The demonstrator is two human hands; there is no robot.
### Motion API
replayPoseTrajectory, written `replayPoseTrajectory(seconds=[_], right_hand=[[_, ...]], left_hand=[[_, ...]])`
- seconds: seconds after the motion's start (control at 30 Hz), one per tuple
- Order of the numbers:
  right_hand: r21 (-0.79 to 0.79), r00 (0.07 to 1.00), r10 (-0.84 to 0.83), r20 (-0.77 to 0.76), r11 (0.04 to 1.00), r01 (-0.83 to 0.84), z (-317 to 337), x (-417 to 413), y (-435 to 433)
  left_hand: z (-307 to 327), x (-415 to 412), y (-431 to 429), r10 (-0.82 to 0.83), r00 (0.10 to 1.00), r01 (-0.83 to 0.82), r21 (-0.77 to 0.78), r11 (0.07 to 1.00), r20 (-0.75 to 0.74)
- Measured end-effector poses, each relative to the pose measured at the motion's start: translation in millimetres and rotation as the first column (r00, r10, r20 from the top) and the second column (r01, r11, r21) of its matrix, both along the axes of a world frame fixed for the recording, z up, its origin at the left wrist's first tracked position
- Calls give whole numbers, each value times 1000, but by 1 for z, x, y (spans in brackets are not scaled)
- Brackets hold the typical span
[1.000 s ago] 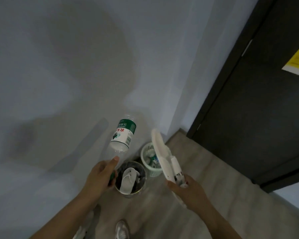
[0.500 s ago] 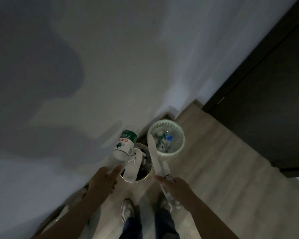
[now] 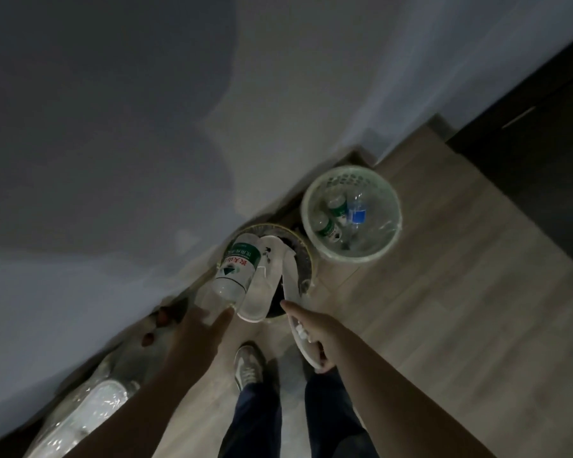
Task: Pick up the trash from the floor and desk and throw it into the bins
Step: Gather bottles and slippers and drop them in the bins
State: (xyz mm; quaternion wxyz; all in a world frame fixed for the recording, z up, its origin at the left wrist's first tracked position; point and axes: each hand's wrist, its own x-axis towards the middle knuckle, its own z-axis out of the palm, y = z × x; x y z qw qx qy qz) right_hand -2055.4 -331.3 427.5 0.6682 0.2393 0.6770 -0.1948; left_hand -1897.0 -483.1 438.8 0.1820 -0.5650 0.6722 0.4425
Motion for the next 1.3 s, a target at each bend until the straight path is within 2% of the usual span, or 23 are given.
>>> replayPoseTrajectory(seconds=[0.1,0.17,0.27,0.33,0.43,0.53,0.67,0.87,0.93,1.0,1.1,1.2,1.3], right_hand=[[56,993,-112,34,992,110,-39,-4,-14],[34,981,-195,8,980,194,-61,-5,-24],[-60,884,-462,-70,887,458,-93,-8,-41],[-104,833,-542,-106,840,533,-99,-7,-53],[-166,892,-434,-127,896,412,-105,1,-60],[-167,956,-202,-212,971,168,-115,9,-56],[-119,953,-26,-302,993,-11,-122,13,-43],[-93,950,119,-289,984,-152,-127,23,-27],[-67,978,66,-200,994,-81,-127,31,-28],[-6,994,-58,-91,998,58,-130,41,-32],[31,980,-197,-36,980,198,-141,60,-35],[-16,946,-306,-107,952,306,-155,77,-37],[-105,884,-357,-301,934,342,-159,74,-39]], left_hand=[[-27,0,1,61,998,-61,20,998,-25],[-42,1,2,82,996,-82,21,996,-35],[-59,2,-5,92,994,-91,28,995,-54],[-68,2,-13,81,995,-79,25,997,-64],[-67,0,-20,23,996,-20,40,999,-90],[-69,1,-26,63,993,-59,39,997,-99],[-74,4,-29,59,993,-53,62,997,-100],[-76,5,-29,72,993,-66,59,996,-95],[-79,7,-27,53,993,-49,45,998,-103],[-86,9,-26,51,994,-47,45,998,-93],[-93,14,-24,52,993,-45,64,997,-106],[-96,20,-22,34,995,-29,57,998,-98],[-99,21,-23,43,995,-37,64,997,-94]])
